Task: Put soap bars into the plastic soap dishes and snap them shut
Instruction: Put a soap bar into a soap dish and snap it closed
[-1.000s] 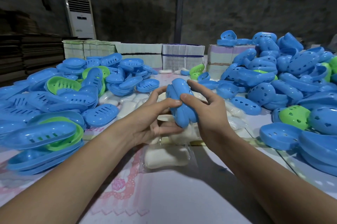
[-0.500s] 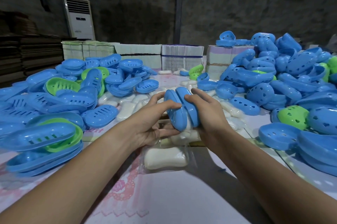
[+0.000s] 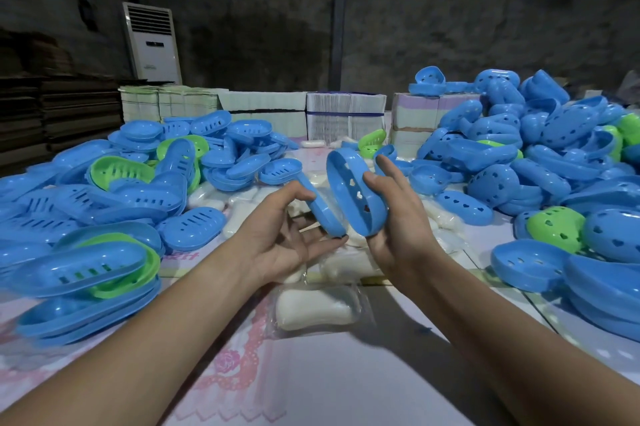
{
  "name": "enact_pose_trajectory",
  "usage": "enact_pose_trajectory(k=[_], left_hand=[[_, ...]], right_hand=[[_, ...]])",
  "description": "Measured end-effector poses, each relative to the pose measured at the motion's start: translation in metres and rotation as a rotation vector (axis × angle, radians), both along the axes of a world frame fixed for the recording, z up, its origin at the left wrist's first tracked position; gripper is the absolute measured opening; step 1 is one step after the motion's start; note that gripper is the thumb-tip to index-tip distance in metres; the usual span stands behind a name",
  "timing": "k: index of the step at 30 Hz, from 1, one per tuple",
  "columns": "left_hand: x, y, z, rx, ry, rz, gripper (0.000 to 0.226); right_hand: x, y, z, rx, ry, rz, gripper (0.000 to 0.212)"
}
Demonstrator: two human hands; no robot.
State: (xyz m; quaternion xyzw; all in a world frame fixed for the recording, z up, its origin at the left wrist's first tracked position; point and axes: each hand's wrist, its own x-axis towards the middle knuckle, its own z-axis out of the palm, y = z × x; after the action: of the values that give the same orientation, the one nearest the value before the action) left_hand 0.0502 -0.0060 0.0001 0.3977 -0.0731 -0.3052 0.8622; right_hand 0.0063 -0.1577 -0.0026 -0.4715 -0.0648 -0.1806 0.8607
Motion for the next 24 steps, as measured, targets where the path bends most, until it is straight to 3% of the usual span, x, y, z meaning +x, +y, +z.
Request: enact_pose_trajectory(k=[2,6,11,13,16,19,24], left_hand=[[0.001,0.002,-0.001,-0.013,-0.026,-0.062,0.069],[-0.003,0.003,-0.002,-0.077,-0.098,-0.141,0.062],[-0.008,0.002,0.002,-0.096,-0.151,-0.158,0.103],[-0.010,0.003,0.003,-0.094,-0.193,-0.169,0.107],[-0.010,0.003,0.002,-0.069,-0.209,-0.157,0.102],[-0.009,0.001,0.001,-0.054,-0.221,-0.141,0.074],[-0.009,-0.002,-0.002,-0.014,-0.249,-0.150,0.057]], right_hand=[[-0.002,-0.002,0.004,-0.001,-0.035,0.019,0.039],[-0.006,-0.012,0.011,0.040,-0.041,0.114,0.049],[-0.009,-0.020,0.013,0.061,-0.044,0.218,0.073],[-0.010,-0.018,0.013,0.060,-0.051,0.234,0.072],[-0.010,-0.013,0.012,0.051,-0.053,0.194,0.053],[-0.008,-0.008,0.010,0.016,-0.052,0.080,0.043],[-0.008,-0.003,0.005,-0.310,-0.005,-0.189,0.041]])
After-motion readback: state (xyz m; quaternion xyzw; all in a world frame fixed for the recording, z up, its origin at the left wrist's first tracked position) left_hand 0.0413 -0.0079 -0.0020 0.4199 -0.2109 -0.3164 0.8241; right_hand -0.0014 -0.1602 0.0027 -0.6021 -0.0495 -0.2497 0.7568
